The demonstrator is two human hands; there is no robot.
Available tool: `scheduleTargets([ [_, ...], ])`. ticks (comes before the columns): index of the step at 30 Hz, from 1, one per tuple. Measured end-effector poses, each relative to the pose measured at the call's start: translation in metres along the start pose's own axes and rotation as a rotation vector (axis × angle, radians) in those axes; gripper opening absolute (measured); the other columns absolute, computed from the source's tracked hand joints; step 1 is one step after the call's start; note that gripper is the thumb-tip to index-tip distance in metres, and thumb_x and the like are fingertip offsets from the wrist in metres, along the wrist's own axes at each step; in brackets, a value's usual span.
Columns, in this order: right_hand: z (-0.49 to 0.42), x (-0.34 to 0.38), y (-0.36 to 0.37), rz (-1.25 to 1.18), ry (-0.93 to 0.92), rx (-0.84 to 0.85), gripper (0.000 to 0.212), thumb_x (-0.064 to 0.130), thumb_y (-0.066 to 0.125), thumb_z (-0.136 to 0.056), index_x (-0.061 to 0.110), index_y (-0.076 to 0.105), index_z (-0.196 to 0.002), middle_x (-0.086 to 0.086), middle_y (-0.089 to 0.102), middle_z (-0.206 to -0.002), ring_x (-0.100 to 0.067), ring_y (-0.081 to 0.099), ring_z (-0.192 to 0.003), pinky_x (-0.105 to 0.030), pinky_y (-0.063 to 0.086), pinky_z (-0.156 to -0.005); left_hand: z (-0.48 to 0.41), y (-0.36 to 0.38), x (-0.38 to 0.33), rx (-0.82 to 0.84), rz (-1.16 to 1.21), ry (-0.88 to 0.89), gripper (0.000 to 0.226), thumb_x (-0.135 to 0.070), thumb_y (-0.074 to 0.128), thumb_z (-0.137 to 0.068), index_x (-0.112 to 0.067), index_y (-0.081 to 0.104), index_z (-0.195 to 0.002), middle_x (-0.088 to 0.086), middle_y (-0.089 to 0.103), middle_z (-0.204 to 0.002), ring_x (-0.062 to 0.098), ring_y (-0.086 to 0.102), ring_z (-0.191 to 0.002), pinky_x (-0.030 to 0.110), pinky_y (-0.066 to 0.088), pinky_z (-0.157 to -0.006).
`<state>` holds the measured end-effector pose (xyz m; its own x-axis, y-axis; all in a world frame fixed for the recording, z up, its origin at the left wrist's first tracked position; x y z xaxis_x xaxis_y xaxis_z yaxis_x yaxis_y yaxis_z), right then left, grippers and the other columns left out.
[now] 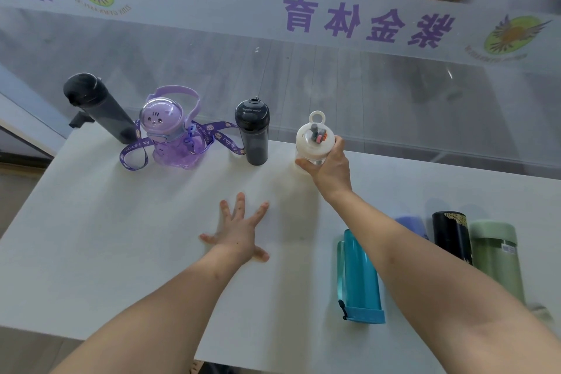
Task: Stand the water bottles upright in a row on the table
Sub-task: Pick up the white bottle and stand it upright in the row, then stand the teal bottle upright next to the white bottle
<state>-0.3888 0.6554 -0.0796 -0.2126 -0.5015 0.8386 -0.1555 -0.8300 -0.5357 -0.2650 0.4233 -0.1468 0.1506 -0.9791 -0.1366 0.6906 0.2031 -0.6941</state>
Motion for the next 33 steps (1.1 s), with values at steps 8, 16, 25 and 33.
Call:
scheduleTargets([
  [8, 0.019, -0.009, -0.021, 0.06, 0.077, 0.094, 0.101, 0.044, 0.091, -0.071, 0.021, 0.029, -0.148, -0.006, 0.05, -0.145, -0.026, 0.051, -0.131, -0.041, 0.046, -0.104, 0.0, 0.0, 0.001, -0.002, 0.004, 0.012, 0.129, -0.053, 0.089, -0.07, -0.072, -0.015, -0.145, -0.013, -0.042, -0.16, 0.031, -0.036, -0.149, 0.087, 0.024, -0.096],
  [16, 0.133, -0.016, -0.069, 0.843, -0.637, 0.753, 0.052, 0.001, 0.059, -0.094, 0.027, 0.058, -0.138, 0.006, 0.051, -0.153, -0.021, 0.035, -0.15, -0.045, 0.031, -0.122, 0.015, 0.0, -0.015, 0.003, -0.008, 0.046, 0.117, -0.045, 0.085, -0.08, -0.063, -0.005, -0.153, -0.009, -0.032, -0.165, 0.033, -0.028, -0.152, 0.084, 0.028, -0.099],
  [25, 0.173, -0.071, -0.054, 1.2, -0.968, 0.933, 0.074, 0.01, 0.077, -0.087, 0.029, 0.044, -0.149, -0.007, 0.03, -0.166, -0.031, 0.017, -0.157, -0.047, 0.015, -0.127, 0.022, 0.028, -0.033, 0.02, -0.056, 0.088, 0.122, -0.055, 0.086, -0.074, -0.068, -0.01, -0.149, -0.014, -0.041, -0.16, 0.032, -0.034, -0.15, 0.085, 0.021, -0.101],
  [33, 0.126, -0.062, -0.077, 0.517, -0.48, 0.632, 0.075, 0.022, 0.087, -0.08, 0.031, 0.049, -0.144, 0.0, 0.042, -0.144, -0.024, 0.051, -0.125, -0.039, 0.045, -0.11, 0.023, 0.029, -0.031, 0.015, -0.046, 0.082, 0.123, -0.054, 0.087, -0.072, -0.07, -0.009, -0.148, -0.015, -0.041, -0.16, 0.032, -0.034, -0.15, 0.086, 0.021, -0.1],
])
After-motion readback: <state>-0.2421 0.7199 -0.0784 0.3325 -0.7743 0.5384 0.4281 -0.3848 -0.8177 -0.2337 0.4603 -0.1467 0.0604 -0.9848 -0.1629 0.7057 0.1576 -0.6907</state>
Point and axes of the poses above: each hand's wrist, its own z-axis away from the middle knuckle, its own y-axis out of the palm, x = y × z, the point moved 8 cm from there along -z, towards the middle knuckle
